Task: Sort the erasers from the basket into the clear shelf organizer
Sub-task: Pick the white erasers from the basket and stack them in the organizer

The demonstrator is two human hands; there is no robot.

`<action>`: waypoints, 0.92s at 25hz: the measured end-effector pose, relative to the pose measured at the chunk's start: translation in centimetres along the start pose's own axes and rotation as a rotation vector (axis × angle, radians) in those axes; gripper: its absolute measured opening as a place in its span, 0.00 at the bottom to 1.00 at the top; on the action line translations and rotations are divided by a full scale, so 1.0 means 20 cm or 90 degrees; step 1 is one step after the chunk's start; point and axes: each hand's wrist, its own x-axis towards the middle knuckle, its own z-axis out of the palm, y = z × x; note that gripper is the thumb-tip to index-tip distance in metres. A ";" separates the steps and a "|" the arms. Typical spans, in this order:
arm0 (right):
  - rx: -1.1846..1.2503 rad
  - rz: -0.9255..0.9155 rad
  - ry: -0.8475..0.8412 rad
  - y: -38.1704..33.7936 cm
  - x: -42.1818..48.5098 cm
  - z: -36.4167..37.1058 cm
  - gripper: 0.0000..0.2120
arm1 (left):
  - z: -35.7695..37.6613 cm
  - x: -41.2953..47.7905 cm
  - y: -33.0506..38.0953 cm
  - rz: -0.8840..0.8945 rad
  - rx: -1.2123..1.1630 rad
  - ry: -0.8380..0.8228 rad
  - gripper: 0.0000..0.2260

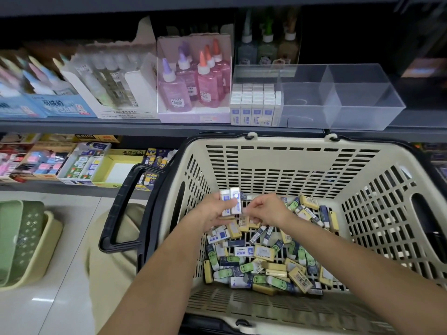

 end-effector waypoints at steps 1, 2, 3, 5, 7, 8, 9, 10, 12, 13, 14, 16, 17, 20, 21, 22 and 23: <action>-0.104 -0.049 0.003 0.01 0.01 0.04 0.05 | -0.01 0.00 0.01 0.009 -0.035 0.047 0.11; -0.217 -0.120 -0.008 0.01 0.01 0.10 0.05 | -0.01 0.00 0.01 0.012 -0.073 0.085 0.09; -0.321 -0.198 -0.035 0.02 0.01 0.17 0.06 | -0.02 0.00 0.02 0.012 -0.102 0.112 0.08; -0.509 -0.318 -0.097 0.03 0.03 0.27 0.10 | -0.02 -0.01 0.03 0.013 -0.127 0.137 0.08; -0.679 -0.389 -0.098 0.06 0.06 0.32 0.11 | -0.03 -0.01 0.03 0.015 -0.138 0.140 0.06; -0.726 -0.397 -0.085 0.07 0.07 0.33 0.12 | -0.04 -0.01 0.04 0.015 -0.143 0.138 0.05; -0.746 -0.386 -0.071 0.08 0.08 0.34 0.12 | -0.04 -0.01 0.05 0.016 -0.146 0.133 0.05; -0.747 -0.363 -0.063 0.09 0.09 0.34 0.12 | -0.04 -0.01 0.05 0.014 -0.146 0.128 0.05; -0.690 -0.307 -0.062 0.08 0.09 0.34 0.11 | -0.03 -0.02 0.05 0.006 -0.132 0.118 0.05; -0.636 -0.282 -0.063 0.07 0.08 0.34 0.10 | -0.03 -0.02 0.05 0.005 -0.126 0.110 0.05; -0.563 -0.260 -0.060 0.06 0.07 0.31 0.09 | -0.03 -0.02 0.05 0.006 -0.124 0.100 0.05; -0.382 -0.213 -0.043 0.03 0.04 0.21 0.07 | -0.02 -0.01 0.04 0.015 -0.129 0.083 0.08; -0.295 -0.187 -0.040 0.02 0.04 0.14 0.06 | -0.02 -0.01 0.04 0.020 -0.128 0.075 0.08; -0.094 -0.131 -0.050 -0.02 0.01 -0.10 0.04 | 0.01 -0.01 0.06 0.014 -0.096 0.040 0.09; -0.048 -0.130 -0.052 -0.04 -0.01 -0.16 0.07 | 0.02 -0.01 0.08 0.003 -0.079 0.013 0.09; -0.011 -0.135 -0.051 -0.06 -0.02 -0.21 0.09 | 0.03 -0.02 0.09 -0.009 -0.066 -0.024 0.10; 0.015 -0.143 -0.046 -0.08 -0.03 -0.25 0.10 | 0.04 -0.03 0.11 -0.016 -0.065 -0.061 0.11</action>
